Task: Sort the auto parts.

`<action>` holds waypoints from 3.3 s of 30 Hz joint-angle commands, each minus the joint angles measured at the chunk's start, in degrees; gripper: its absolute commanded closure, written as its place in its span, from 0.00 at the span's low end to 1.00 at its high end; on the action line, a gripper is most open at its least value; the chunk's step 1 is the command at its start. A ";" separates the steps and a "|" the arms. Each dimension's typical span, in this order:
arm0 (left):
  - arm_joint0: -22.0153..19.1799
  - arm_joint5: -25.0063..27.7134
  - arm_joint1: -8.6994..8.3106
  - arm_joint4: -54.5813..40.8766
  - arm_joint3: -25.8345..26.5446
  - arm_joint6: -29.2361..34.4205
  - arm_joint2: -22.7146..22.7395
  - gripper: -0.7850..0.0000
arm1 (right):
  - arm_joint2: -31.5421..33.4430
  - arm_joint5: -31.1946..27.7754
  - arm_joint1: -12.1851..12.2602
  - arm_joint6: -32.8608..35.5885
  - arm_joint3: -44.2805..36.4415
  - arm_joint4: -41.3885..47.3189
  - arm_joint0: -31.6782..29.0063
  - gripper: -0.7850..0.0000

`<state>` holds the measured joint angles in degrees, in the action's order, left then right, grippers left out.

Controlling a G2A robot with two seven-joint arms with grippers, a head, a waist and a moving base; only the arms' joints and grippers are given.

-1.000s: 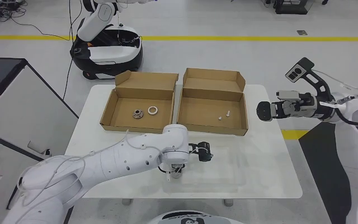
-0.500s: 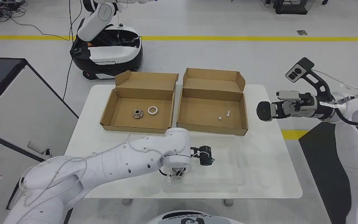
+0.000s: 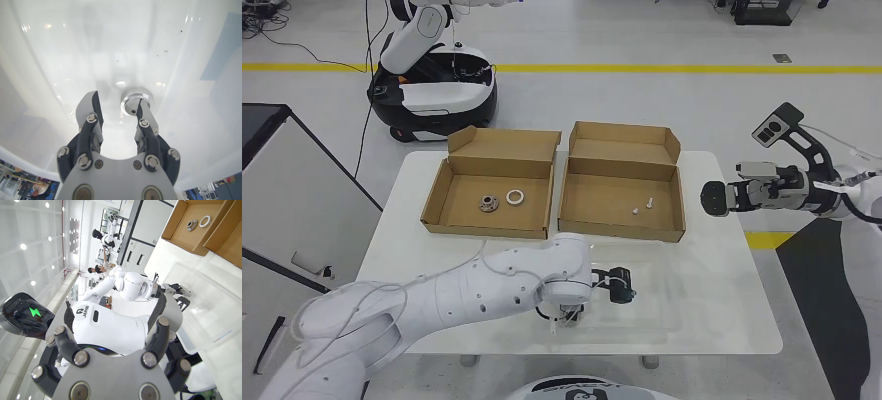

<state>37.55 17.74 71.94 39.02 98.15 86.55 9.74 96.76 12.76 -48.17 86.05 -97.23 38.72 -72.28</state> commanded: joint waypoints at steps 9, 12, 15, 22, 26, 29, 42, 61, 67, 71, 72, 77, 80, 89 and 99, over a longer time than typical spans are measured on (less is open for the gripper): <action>-0.47 -0.52 0.59 -1.46 -1.50 0.51 0.00 0.53 | 0.00 0.00 0.00 0.00 0.00 0.00 0.00 0.00; -0.19 -0.72 0.47 -1.44 -1.44 0.72 0.00 0.54 | 0.00 0.00 0.00 0.00 0.00 0.00 0.00 0.00; 0.07 -0.71 0.38 -1.45 -1.33 0.70 0.00 0.60 | 0.00 0.00 0.00 0.00 0.00 0.00 0.00 0.00; 0.16 -0.10 0.11 -2.01 -1.49 0.09 0.00 0.66 | 0.00 0.00 0.00 0.00 0.00 0.00 0.00 0.00; 0.26 0.18 -0.17 -2.06 -1.59 -0.19 0.00 0.65 | 0.00 0.00 0.00 0.00 0.00 0.00 0.00 0.00; 0.38 0.41 -0.44 -2.08 -1.55 -0.41 0.00 0.65 | 0.00 0.00 0.00 0.00 0.00 0.00 0.00 0.00; 0.74 1.03 -0.91 -2.23 -1.61 -1.04 0.00 0.71 | 0.00 0.00 0.00 0.00 0.00 0.00 0.00 0.00; 1.17 1.23 -0.89 -2.17 -2.34 -1.24 0.00 1.00 | 0.00 0.00 0.00 0.00 0.00 0.00 0.00 0.00; -0.28 1.11 -1.08 -3.12 -2.09 -1.12 0.00 1.00 | 0.00 0.00 0.00 0.00 0.00 0.00 0.00 0.00; -2.09 0.40 -1.61 -5.00 -1.36 -0.42 0.70 1.00 | 0.00 0.00 0.00 0.00 0.00 0.00 0.00 0.00; -2.68 0.02 -1.81 -5.21 -1.00 -0.03 0.95 1.00 | 0.00 0.00 0.00 0.00 0.00 0.00 0.00 0.00; -5.47 -0.71 -3.19 -8.16 1.97 0.70 3.68 1.00 | 0.00 0.00 0.00 0.00 0.00 0.00 0.00 0.00; -7.63 -1.30 -4.23 -9.41 4.38 1.29 5.07 1.00 | 0.00 0.00 0.00 0.00 0.00 0.00 0.00 0.00; -13.06 -1.46 -6.14 -12.28 8.48 1.45 6.23 1.00 | 0.00 0.00 0.00 0.00 0.00 0.00 0.00 0.00; -10.47 -3.13 -7.88 -18.15 4.55 -5.67 12.36 1.00 | 0.00 0.00 0.00 0.00 0.00 0.00 0.00 0.00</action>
<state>26.54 15.25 64.67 22.60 103.43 82.79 20.07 96.76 12.76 -48.17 86.05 -97.23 38.72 -72.28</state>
